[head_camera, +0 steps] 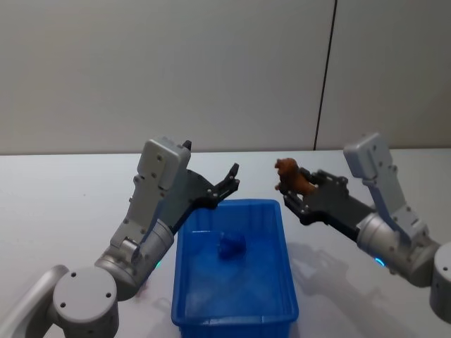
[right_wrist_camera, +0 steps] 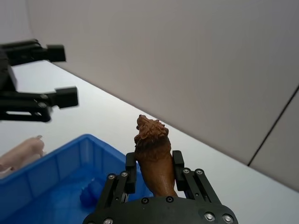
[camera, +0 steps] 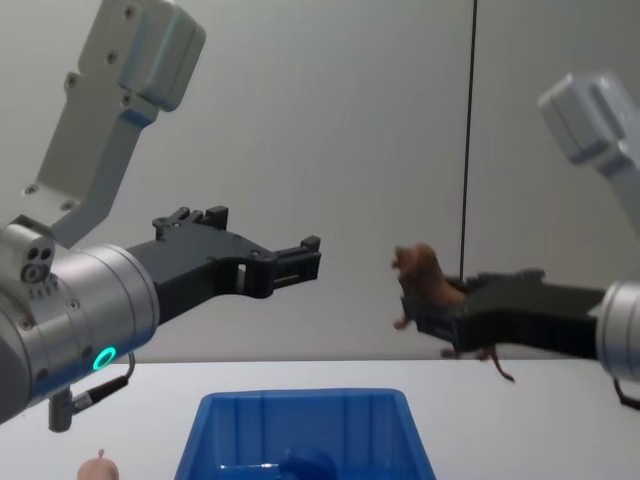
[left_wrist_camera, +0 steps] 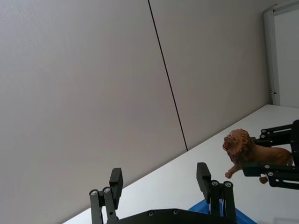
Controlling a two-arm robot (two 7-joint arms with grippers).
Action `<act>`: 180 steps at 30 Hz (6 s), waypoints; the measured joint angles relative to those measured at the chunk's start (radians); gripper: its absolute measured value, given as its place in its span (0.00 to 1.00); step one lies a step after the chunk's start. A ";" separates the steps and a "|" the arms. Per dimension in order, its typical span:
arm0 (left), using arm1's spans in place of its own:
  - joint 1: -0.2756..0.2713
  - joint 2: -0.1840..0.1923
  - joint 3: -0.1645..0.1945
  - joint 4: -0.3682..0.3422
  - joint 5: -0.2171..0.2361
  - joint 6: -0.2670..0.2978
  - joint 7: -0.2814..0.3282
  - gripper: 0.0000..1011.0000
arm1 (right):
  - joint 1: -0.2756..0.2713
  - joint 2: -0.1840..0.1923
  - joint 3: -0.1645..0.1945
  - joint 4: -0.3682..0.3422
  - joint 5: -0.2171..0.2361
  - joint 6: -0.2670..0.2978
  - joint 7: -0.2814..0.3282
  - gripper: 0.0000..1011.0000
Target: Pick up the two dolls from the table and place them into the box.
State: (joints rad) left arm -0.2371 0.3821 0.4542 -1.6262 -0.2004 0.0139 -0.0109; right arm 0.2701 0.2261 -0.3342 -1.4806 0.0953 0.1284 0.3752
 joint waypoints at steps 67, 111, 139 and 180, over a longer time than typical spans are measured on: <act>0.000 0.000 0.000 0.000 0.000 0.000 0.000 0.99 | 0.083 0.015 0.000 0.042 -0.004 0.161 0.204 0.99; 0.213 0.238 -0.137 -0.214 -0.359 0.264 0.170 0.99 | -0.125 0.144 0.137 -0.163 0.265 0.221 -0.286 0.99; 0.129 0.214 -0.157 -0.107 -0.455 0.441 -0.019 0.99 | -0.142 0.152 0.148 -0.176 0.286 0.227 -0.322 0.99; -0.002 0.106 -0.126 0.147 -0.370 0.577 -0.053 0.99 | -0.144 0.153 0.149 -0.177 0.288 0.228 -0.326 0.99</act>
State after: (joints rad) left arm -0.2393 0.4883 0.3285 -1.4789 -0.5708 0.5907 -0.0638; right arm 0.1266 0.3794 -0.1855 -1.6577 0.3833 0.3562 0.0488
